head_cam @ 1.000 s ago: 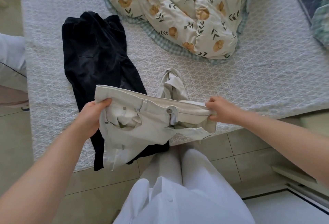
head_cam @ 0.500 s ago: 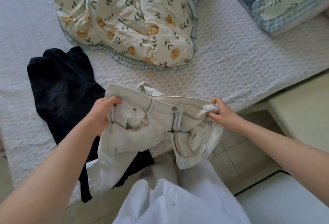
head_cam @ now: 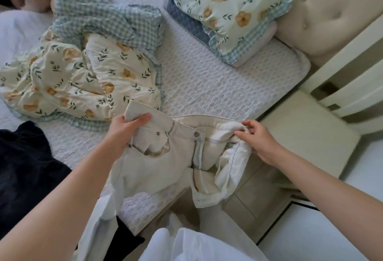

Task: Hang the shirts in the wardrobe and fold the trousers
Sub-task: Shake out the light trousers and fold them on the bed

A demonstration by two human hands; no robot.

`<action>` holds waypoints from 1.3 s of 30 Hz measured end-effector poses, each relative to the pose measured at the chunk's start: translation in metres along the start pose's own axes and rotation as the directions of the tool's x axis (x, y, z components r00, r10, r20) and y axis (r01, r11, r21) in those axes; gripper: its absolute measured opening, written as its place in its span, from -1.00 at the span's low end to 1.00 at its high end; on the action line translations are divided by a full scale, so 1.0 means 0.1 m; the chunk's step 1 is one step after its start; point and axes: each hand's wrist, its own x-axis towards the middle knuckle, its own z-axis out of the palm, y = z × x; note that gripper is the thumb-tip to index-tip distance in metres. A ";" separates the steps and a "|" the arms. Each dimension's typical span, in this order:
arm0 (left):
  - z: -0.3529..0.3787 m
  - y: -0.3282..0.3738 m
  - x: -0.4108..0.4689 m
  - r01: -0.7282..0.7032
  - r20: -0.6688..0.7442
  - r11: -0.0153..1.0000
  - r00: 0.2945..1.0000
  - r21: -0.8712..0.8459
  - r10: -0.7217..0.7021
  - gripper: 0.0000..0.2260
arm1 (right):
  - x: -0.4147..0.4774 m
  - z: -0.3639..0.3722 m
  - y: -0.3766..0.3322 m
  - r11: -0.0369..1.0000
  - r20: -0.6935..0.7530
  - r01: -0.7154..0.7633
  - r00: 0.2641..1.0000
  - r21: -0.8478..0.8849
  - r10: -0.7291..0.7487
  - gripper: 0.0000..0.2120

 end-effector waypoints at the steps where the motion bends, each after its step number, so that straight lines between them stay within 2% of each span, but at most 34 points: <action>1: 0.16 0.09 0.03 -0.021 -0.001 1.000 1.000 0.019 0.021 -0.76 | -0.02 -0.12 -0.05 0.999 -0.016 0.034 0.999 0.010 -0.034 -0.69; 3: 0.46 0.27 0.07 -0.068 0.005 0.996 0.998 0.054 0.067 -0.80 | -0.05 -0.33 -0.13 0.987 -0.027 0.161 0.987 -0.013 -0.161 -0.61; 5: 0.72 0.47 0.12 -0.117 0.025 0.990 0.993 0.083 0.115 -0.81 | -0.11 -0.51 -0.24 0.962 -0.020 0.263 0.964 -0.076 -0.265 -0.61; 9: 1.18 0.90 0.22 -0.262 0.121 0.952 0.962 0.158 0.245 -0.80 | -0.26 -0.83 -0.52 0.895 0.038 0.362 0.930 -0.260 -0.365 -0.55; 12: 1.49 1.26 0.26 -0.370 0.198 0.909 0.922 0.190 0.334 -0.86 | -0.36 -1.04 -0.67 0.802 0.071 0.403 0.907 -0.441 -0.416 -0.56; 14: 1.64 1.47 0.27 -0.422 0.253 0.885 0.894 0.195 0.371 -0.82 | -0.40 -1.16 -0.68 0.667 0.115 0.411 0.890 -0.621 -0.441 -0.50; 16: 1.77 1.68 0.29 -0.462 0.297 0.866 0.869 0.194 0.396 -0.79 | -0.43 -1.25 -0.67 0.476 0.185 0.387 0.890 -0.790 -0.416 -0.41; 17: 1.83 1.79 0.29 -0.486 0.325 0.853 0.851 0.191 0.412 -0.81 | -0.47 -1.30 -0.67 0.432 0.168 0.345 0.903 -0.833 -0.396 -0.41; 20: 2.02 2.11 0.25 -0.552 0.396 0.819 0.795 0.156 0.460 -0.84 | -0.60 -1.51 -0.72 0.379 0.096 0.277 0.896 -0.883 -0.433 -0.57; 22: 2.14 2.34 0.21 -0.598 0.419 0.792 0.755 0.124 0.505 -0.83 | -0.69 -1.69 -0.70 0.311 0.076 0.258 0.866 -0.915 -0.495 -0.59; 24: 2.26 2.60 0.15 -0.646 0.448 0.759 0.704 0.082 0.551 -0.84 | -0.80 -1.91 -0.71 0.347 -0.004 0.211 0.849 -0.914 -0.529 -0.62; 27: 2.43 3.00 -0.03 -0.726 0.503 0.687 0.601 0.020 0.621 -0.86 | -1.03 -2.13 -0.88 0.492 -0.235 0.141 0.746 -0.859 -0.624 -0.77; 31: 2.65 3.50 -0.34 -0.822 0.530 0.563 0.441 -0.085 0.724 -0.86 | -1.43 -2.37 -1.33 0.606 -0.493 0.090 0.495 -0.790 -0.716 -0.70; 33: 2.73 3.75 -0.48 -0.869 0.503 0.475 0.352 -0.137 0.789 -0.80 | -1.64 -2.51 -1.58 0.642 -0.575 0.049 0.394 -0.766 -0.717 -0.56; 35: 2.80 3.98 -0.60 -0.928 0.486 0.330 0.210 -0.175 0.848 -0.67 | -1.85 -2.67 -1.84 0.662 -0.636 -0.035 0.317 -0.749 -0.703 -0.48; 37: 2.84 4.19 -0.71 -0.974 0.531 0.154 0.043 -0.165 0.846 -0.52 | -2.07 -2.82 -2.06 0.661 -0.670 -0.130 0.250 -0.739 -0.699 -0.48; 39: 2.88 4.39 -0.78 -0.992 0.578 -0.072 -0.117 -0.099 0.808 -0.47 | -2.27 -2.96 -2.24 0.646 -0.674 -0.194 0.200 -0.739 -0.711 -0.49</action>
